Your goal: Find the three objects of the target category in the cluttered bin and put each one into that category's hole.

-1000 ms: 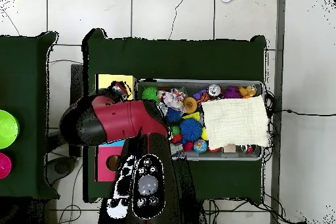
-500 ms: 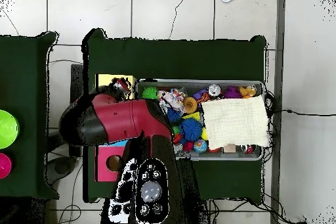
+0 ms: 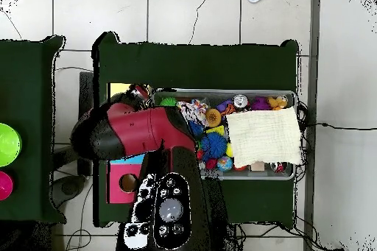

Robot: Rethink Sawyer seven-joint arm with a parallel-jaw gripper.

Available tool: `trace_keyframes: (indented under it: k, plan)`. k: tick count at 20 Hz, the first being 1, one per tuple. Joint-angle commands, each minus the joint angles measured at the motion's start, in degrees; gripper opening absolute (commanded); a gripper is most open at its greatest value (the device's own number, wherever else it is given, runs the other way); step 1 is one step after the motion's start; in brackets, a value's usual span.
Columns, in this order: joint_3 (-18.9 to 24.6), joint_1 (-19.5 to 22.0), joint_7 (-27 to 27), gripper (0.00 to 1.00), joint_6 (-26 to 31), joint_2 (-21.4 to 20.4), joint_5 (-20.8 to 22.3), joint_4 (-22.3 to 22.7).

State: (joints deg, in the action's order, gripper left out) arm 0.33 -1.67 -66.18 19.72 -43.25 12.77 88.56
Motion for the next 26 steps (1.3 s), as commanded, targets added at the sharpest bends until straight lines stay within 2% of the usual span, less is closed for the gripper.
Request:
trace_keyframes:
  k: [1,18,26]
  plan:
    - [5.1,5.7,1.3,1.0,2.6,4.1,4.9,-3.1]
    - [17.4,17.6,10.4,1.0,7.3,4.4,10.5,-4.9]
    - [19.3,20.2,9.3,1.0,5.5,6.7,15.4,-4.8]
